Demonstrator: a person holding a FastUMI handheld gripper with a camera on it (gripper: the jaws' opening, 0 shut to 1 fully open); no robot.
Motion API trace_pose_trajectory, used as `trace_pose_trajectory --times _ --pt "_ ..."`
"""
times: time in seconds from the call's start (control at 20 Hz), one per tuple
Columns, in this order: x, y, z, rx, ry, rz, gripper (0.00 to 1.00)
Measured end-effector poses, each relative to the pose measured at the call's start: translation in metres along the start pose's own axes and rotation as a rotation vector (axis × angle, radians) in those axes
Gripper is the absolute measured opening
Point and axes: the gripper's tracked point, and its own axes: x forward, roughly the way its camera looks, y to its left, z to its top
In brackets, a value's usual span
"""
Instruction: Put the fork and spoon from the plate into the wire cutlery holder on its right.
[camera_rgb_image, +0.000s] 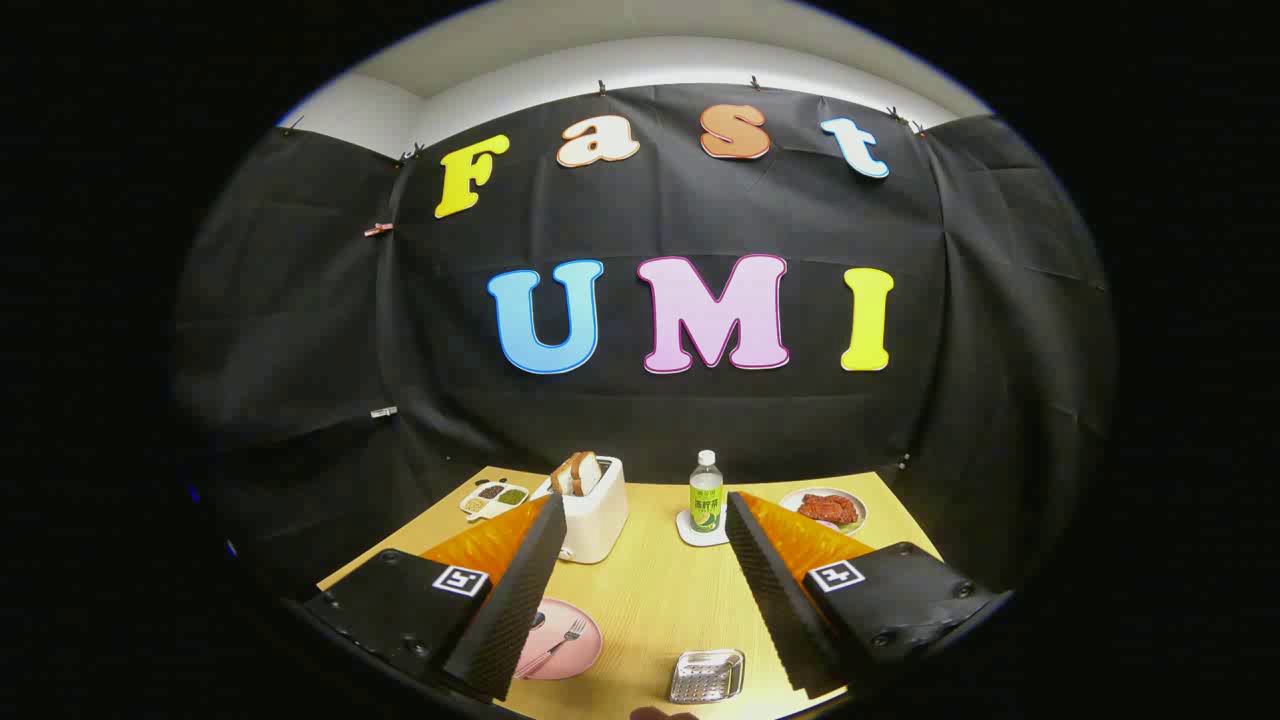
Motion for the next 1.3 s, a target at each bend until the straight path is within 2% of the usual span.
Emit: trace_pose_trajectory --times 0.2,0.6,0.9,1.15,1.3 --pt "0.002 -0.001 -0.003 0.002 0.009 -0.01 1.0" --pt "-0.005 -0.018 -0.001 0.002 0.005 -0.101 1.0" --pt "-0.004 -0.008 -0.004 -0.001 0.019 -0.134 1.0" --pt "0.009 0.011 -0.027 -0.023 0.064 -0.138 1.0" --pt "0.022 0.033 -0.056 0.002 0.15 -0.112 1.0"
